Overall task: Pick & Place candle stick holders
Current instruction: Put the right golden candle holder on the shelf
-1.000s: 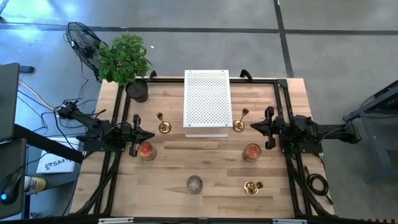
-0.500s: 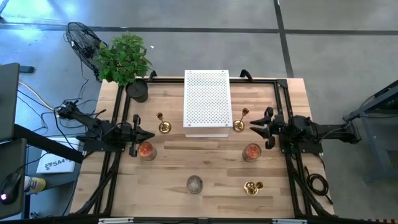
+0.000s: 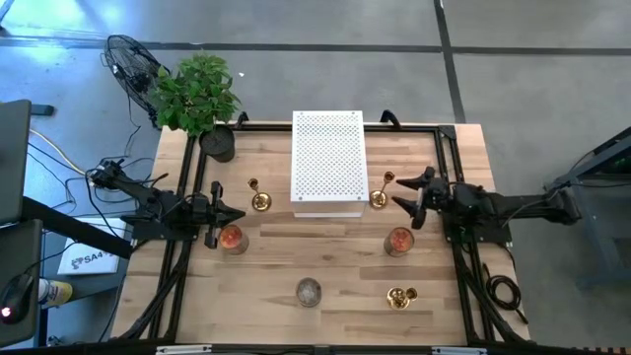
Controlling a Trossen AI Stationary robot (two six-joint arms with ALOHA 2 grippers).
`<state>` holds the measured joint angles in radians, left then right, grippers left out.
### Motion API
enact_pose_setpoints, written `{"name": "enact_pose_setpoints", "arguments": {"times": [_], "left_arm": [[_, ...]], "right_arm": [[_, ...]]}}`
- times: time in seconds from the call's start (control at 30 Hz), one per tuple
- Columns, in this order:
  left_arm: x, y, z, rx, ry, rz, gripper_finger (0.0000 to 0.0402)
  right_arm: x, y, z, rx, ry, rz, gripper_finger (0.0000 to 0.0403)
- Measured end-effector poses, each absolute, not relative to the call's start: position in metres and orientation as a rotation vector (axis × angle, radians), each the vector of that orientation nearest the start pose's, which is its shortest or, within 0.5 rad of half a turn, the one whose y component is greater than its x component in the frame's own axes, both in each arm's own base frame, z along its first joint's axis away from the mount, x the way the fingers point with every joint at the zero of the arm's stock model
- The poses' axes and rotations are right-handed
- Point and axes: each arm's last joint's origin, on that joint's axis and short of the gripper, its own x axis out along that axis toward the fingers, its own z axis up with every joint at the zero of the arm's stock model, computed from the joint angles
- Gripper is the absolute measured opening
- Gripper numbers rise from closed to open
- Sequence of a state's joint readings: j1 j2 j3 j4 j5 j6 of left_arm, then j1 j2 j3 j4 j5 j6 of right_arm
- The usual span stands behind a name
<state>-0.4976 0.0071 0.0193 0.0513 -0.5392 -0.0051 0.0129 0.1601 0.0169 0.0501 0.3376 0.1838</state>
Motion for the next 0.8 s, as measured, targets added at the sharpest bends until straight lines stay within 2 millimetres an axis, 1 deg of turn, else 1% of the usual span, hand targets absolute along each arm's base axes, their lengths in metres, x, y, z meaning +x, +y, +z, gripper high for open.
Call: {"name": "enact_pose_setpoints", "arguments": {"times": [0.13,0.27,0.47,0.8], "left_arm": [[0.0885,-0.0311,0.1743,-0.037,-0.055,0.042,0.0001],[0.0885,-0.0311,0.1743,-0.037,-0.055,0.042,0.0001],[0.0885,-0.0311,0.1743,-0.037,-0.055,0.042,0.0001],[0.0885,-0.0311,0.1743,-0.037,-0.056,0.042,0.0001]], "right_arm": [[0.1074,-0.0085,0.1589,0.157,0.104,-0.348,0.0279],[0.1092,-0.0099,0.1565,0.145,0.128,-0.401,0.028],[0.1114,-0.0116,0.1617,0.129,0.079,-0.46,0.028],[0.1154,-0.0114,0.1615,0.152,0.077,-0.459,0.028]]}}
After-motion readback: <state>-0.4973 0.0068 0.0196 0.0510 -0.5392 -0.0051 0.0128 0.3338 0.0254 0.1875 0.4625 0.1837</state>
